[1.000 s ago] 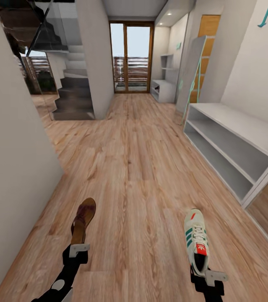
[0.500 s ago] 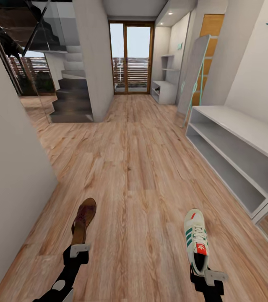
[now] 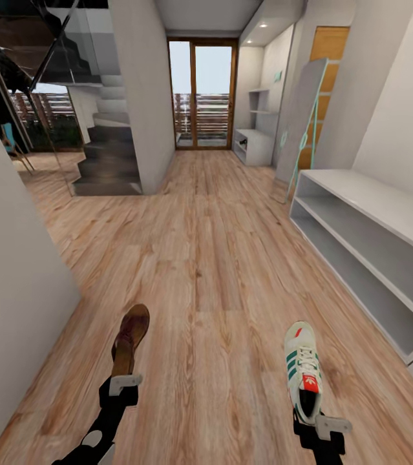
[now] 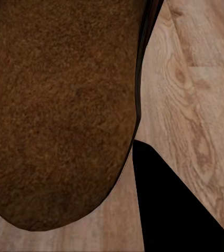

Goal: Pick up the two gym shoes and the two sandals from the corridor floor and place them onto the hallstand (shoe rack) in the corridor, making sure they are on the rack and not on the floor. Arrange them so the two gym shoes are next to each other and the two sandals are next to each other.

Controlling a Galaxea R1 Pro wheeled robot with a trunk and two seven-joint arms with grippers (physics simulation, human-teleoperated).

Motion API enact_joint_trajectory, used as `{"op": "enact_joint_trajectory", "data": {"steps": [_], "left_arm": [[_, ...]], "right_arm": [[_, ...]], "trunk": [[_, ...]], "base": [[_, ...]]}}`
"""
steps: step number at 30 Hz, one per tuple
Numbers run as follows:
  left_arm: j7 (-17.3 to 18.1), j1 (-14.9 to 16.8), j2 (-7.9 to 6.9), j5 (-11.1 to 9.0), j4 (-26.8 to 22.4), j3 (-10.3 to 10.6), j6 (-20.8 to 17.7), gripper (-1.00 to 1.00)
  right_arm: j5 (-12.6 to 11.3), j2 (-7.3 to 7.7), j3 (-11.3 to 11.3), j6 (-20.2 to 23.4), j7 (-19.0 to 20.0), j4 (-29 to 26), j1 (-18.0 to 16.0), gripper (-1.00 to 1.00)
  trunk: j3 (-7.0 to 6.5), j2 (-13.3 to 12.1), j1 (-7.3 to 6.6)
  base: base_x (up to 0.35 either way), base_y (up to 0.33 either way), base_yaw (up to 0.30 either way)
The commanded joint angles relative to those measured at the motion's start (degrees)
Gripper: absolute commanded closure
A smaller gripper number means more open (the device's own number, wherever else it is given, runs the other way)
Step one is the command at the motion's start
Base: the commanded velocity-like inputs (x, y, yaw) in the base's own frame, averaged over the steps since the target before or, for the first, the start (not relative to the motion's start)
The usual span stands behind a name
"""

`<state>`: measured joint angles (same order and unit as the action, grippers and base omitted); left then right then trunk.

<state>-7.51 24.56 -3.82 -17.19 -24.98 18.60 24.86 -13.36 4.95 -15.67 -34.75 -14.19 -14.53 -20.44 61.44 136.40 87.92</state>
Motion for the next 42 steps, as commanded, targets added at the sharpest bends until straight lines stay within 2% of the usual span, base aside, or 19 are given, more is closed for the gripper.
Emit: {"op": "enact_joint_trajectory", "data": {"steps": [1, 8, 25, 42], "left_arm": [[-0.5, 0.0, -0.05, 0.0, 0.0, 0.5, 0.1, 1.0], [-0.5, 0.0, -0.05, 0.0, 0.2, 0.5, 0.1, 1.0], [-0.5, 0.0, 0.04, 0.0, 0.3, 0.5, 0.1, 1.0], [-0.5, 0.0, 0.04, -0.1, 0.4, 0.5, 0.1, 1.0]], "right_arm": [[-0.4, -0.02, -0.5, -0.1, -0.3, -0.1, 0.0, 1.0], [-0.3, 0.21, -0.7, -0.1, -0.2, 0.0, 0.0, 1.0], [-0.3, 0.33, -0.6, -0.2, -0.4, 0.1, 0.0, 1.0], [-0.4, 0.41, -0.6, -0.2, -0.4, 0.1, 0.0, 1.0]], "trunk": [[0.04, 0.0, 0.02], [0.0, 0.0, 0.02], [-0.75, 0.0, 0.02], [-0.81, 0.0, 0.02]], "base": [[0.34, 0.0, 0.0], [0.339, 0.0, 0.045], [0.339, 0.0, 0.244], [0.339, 0.0, 0.015]]}}
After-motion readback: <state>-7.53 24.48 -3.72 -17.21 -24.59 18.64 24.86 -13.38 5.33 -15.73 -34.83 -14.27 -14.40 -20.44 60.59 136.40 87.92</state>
